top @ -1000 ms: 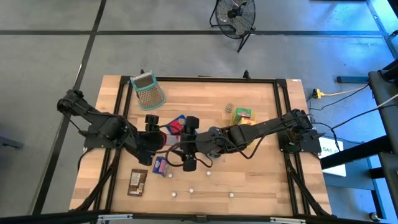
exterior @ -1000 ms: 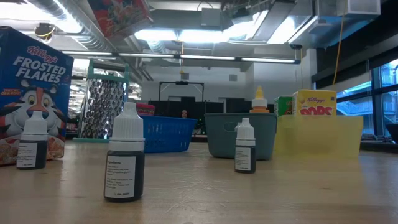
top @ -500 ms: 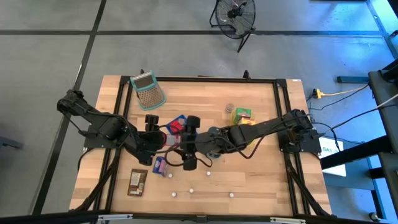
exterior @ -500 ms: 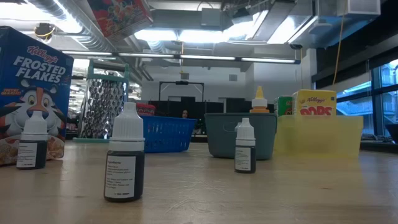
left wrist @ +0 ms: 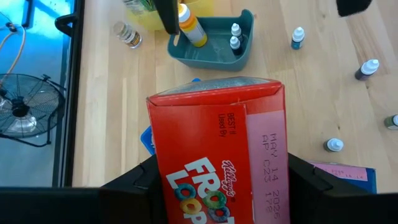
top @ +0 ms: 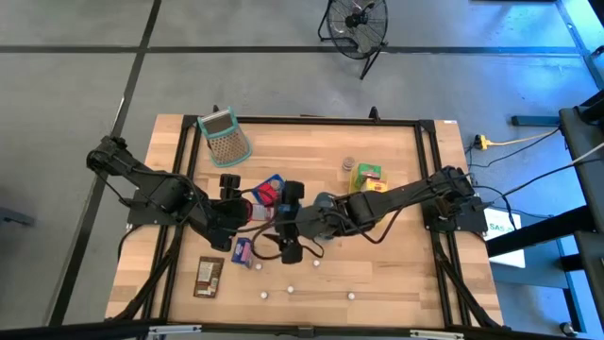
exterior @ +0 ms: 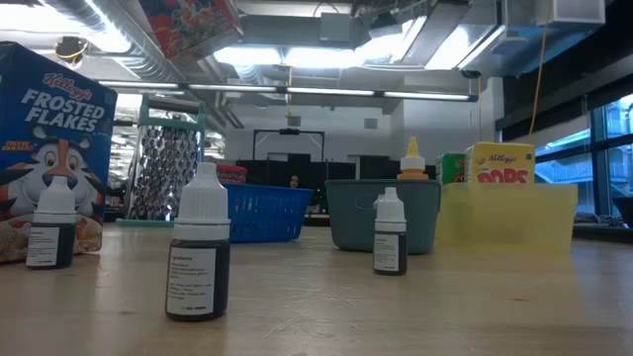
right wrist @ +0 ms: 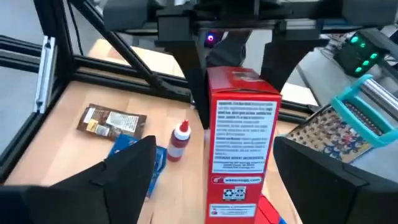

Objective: Pick & Place Kitchen Items
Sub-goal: Put the red cereal box into the yellow bin

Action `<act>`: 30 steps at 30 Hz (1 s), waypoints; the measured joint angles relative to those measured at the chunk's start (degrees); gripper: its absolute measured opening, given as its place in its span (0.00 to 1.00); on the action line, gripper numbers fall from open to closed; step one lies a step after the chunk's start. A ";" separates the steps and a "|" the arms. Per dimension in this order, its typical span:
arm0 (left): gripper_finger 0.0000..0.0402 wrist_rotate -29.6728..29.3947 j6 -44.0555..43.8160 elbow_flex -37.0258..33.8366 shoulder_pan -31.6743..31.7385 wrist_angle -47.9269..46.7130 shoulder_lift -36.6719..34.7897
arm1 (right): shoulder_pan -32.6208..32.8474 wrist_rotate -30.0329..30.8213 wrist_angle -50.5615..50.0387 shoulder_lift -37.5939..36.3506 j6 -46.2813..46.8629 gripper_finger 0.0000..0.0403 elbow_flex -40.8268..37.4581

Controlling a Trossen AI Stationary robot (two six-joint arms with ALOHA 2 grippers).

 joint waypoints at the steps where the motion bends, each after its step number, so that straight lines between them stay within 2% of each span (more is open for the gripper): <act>1: 0.49 0.00 0.00 0.00 0.00 0.00 0.00 | -0.03 0.52 0.05 0.00 0.21 0.81 0.00; 4: 0.49 0.00 -0.02 0.00 0.00 0.00 0.00 | -0.18 2.79 -0.33 0.00 1.08 0.82 0.00; 12: 0.49 0.02 -0.04 0.00 0.00 0.00 0.00 | -0.03 0.65 -0.39 0.00 0.26 0.85 0.00; 21: 0.49 0.06 -0.19 0.00 0.00 0.02 0.00 | 0.05 0.73 -1.04 0.00 0.67 0.98 0.00; 26: 0.49 0.06 -0.57 0.00 0.00 0.02 0.00 | 0.00 -2.98 -1.05 0.00 0.74 0.98 0.00; 30: 0.49 0.05 -1.03 0.00 0.00 0.00 0.00 | 0.07 -3.80 -0.93 0.00 6.02 0.97 0.00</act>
